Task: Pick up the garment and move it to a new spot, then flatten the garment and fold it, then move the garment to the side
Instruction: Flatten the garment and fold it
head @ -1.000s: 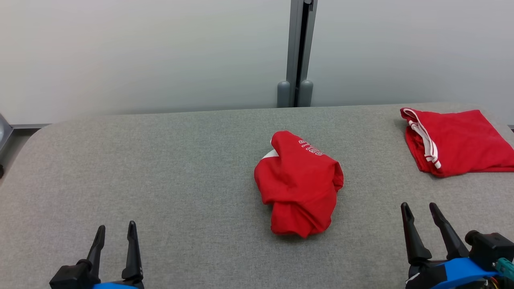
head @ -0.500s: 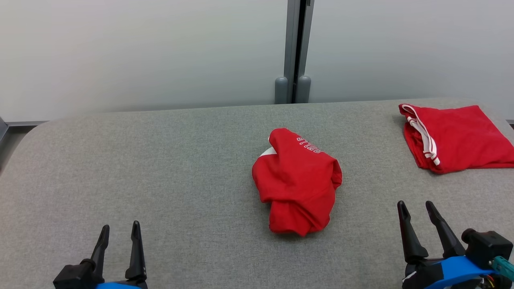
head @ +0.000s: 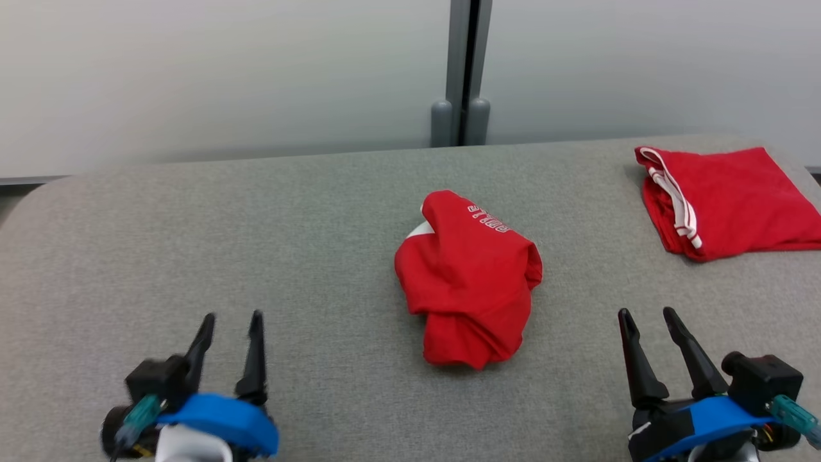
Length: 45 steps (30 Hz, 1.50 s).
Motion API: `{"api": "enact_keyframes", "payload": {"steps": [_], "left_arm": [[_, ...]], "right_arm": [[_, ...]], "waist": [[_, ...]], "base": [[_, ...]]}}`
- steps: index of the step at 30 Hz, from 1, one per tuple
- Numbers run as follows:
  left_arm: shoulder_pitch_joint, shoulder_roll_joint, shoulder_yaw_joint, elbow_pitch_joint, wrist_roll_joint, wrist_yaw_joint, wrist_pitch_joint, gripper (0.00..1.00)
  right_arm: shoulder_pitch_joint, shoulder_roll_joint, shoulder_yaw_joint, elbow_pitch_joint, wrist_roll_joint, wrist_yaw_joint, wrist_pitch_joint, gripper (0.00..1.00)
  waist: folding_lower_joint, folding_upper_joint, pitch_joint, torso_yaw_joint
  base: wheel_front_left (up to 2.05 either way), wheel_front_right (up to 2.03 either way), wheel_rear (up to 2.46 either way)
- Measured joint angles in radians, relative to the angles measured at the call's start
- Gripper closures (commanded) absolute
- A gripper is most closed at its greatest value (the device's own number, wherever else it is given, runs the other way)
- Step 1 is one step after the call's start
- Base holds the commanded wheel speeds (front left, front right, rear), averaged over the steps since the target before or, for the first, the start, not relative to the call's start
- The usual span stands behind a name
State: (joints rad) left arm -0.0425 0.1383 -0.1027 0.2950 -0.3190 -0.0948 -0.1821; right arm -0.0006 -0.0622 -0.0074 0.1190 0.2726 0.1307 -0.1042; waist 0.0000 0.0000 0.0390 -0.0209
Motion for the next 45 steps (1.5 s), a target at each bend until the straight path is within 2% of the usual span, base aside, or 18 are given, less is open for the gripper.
{"api": "enact_keyframes", "payload": {"steps": [1, 2, 3, 7, 13, 22, 27, 28, 29, 30, 35, 39, 45], "left_arm": [[-0.044, -0.015, -0.025, 0.014, -0.004, -0.003, 0.055, 0.0], [-0.044, -0.015, -0.025, 0.014, -0.004, -0.003, 0.055, 0.0], [-0.093, -0.031, -0.054, 0.034, -0.021, -0.008, 0.117, 0.0], [-0.172, -0.044, -0.107, 0.08, -0.033, -0.014, 0.225, 0.0], [-0.292, -0.078, -0.14, 0.161, -0.164, -0.021, 0.353, 0.0], [-0.346, -0.084, -0.139, 0.261, -0.249, 0.012, 0.44, 0.0], [-0.346, -0.086, -0.14, 0.293, -0.293, 0.028, 0.505, 0.0], [-0.347, -0.086, -0.145, 0.291, -0.297, 0.027, 0.506, 0.09], [-0.347, -0.086, -0.15, 0.285, -0.297, 0.026, 0.498, 0.31], [-0.348, -0.087, -0.149, 0.279, -0.297, 0.027, 0.479, 1.0], [-0.363, -0.085, -0.152, 0.247, -0.257, 0.038, 0.342, 1.0], [-0.418, -0.071, -0.165, 0.201, -0.181, 0.041, 0.181, 1.0], [-0.521, -0.056, -0.274, 0.142, -0.066, -0.006, 0.034, 1.0]], "right_arm": [[-0.011, -0.002, 0.01, 0.001, 0.001, 0.0, 0.0, 0.0], [-0.011, -0.002, 0.01, 0.001, 0.001, 0.0, 0.0, 0.0], [-0.025, -0.003, 0.026, 0.002, 0.002, 0.0, 0.001, 0.0], [-0.046, -0.007, 0.045, 0.008, 0.003, 0.0, 0.002, 0.0], [-0.081, -0.004, 0.107, 0.035, 0.014, 0.0, -0.011, 0.0], [-0.119, 0.0, 0.163, 0.073, 0.029, 0.0, -0.036, 0.0], [-0.12, 0.0, 0.16, 0.089, 0.033, 0.0, -0.054, 0.0], [-0.119, -0.002, 0.158, 0.091, 0.033, 0.0, -0.056, 0.0], [-0.119, -0.003, 0.155, 0.092, 0.033, 0.0, -0.057, 0.0], [-0.119, -0.004, 0.153, 0.093, 0.034, 0.0, -0.06, 0.0], [-0.118, -0.008, 0.133, 0.096, 0.034, 0.0, -0.066, 0.0], [-0.118, -0.008, 0.127, 0.095, 0.034, 0.0, -0.069, 0.0], [-0.115, -0.007, 0.126, 0.093, 0.031, 0.0, -0.068, 0.0]], "waist": [[0.0, 0.0, 0.014, -0.011], [0.0, 0.0, 0.014, -0.011], [0.0, 0.0, 0.03, -0.027], [0.0002, 0.0001, 0.053, -0.058], [0.0001, 0.0001, 0.097, -0.144], [0.0001, 0.0001, 0.124, -0.257], [0.0, 0.0002, 0.123, -0.298], [0.0, 0.0001, 0.123, -0.301], [0.0, 0.0001, 0.124, -0.302], [-0.0001, 0.0001, 0.124, -0.303], [-0.0001, 0.0001, 0.115, -0.287], [0.0, 0.0001, 0.104, -0.262], [0.0, 0.0001, 0.089, -0.225]], "base": [[0.0, 0.0, 0.0], [0.0, 0.0, 0.0], [0.0, 0.0, 0.0], [0.0, 0.0, 0.0], [0.0, 0.0, 0.0], [0.0, 0.0, 0.0], [0.0, 0.0, 0.0], [0.0, 0.0, 0.0], [0.0, 0.0, 0.0], [0.0, 0.0, 0.0], [0.0, 0.0, 0.0], [0.0, 0.0, 0.0], [0.0, 0.0, 0.0]]}}
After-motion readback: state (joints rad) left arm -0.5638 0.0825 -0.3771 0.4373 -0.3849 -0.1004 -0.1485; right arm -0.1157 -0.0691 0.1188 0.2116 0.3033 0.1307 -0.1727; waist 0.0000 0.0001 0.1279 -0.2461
